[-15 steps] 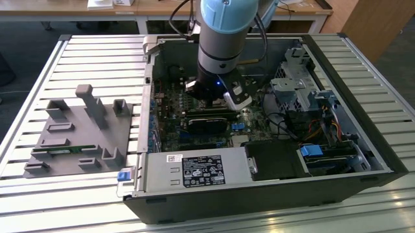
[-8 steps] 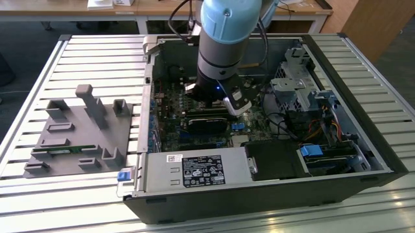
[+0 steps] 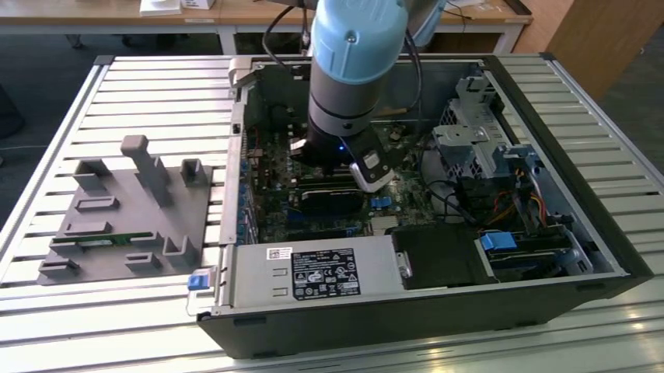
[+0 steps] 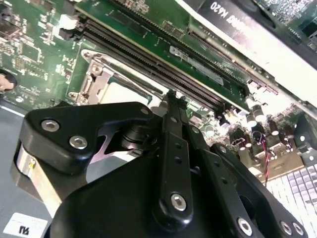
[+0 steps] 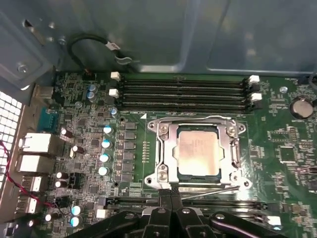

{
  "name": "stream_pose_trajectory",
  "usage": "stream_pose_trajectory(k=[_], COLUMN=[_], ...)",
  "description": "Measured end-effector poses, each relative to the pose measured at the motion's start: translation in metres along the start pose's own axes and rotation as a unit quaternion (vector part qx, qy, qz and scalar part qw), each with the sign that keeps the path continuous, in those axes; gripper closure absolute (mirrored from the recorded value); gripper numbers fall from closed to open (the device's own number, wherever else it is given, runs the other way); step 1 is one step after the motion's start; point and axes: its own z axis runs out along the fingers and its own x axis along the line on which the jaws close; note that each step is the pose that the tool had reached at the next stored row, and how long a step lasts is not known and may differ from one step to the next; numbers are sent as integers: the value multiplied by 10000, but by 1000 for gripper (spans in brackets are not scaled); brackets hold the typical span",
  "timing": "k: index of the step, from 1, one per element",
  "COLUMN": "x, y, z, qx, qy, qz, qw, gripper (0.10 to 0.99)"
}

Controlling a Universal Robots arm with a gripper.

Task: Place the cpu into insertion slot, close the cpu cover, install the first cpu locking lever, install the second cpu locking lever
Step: 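Install the second cpu locking lever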

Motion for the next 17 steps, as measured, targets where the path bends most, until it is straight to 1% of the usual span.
stream_pose_trajectory(k=[5, 10, 17], x=[21, 65, 96], y=[-24, -34, -48], z=[73, 104, 146], qx=[-24, -45, -79], qy=[0, 0, 0], qz=[0, -1, -2], qw=[10000, 10000, 10000], gripper=[980, 980, 980])
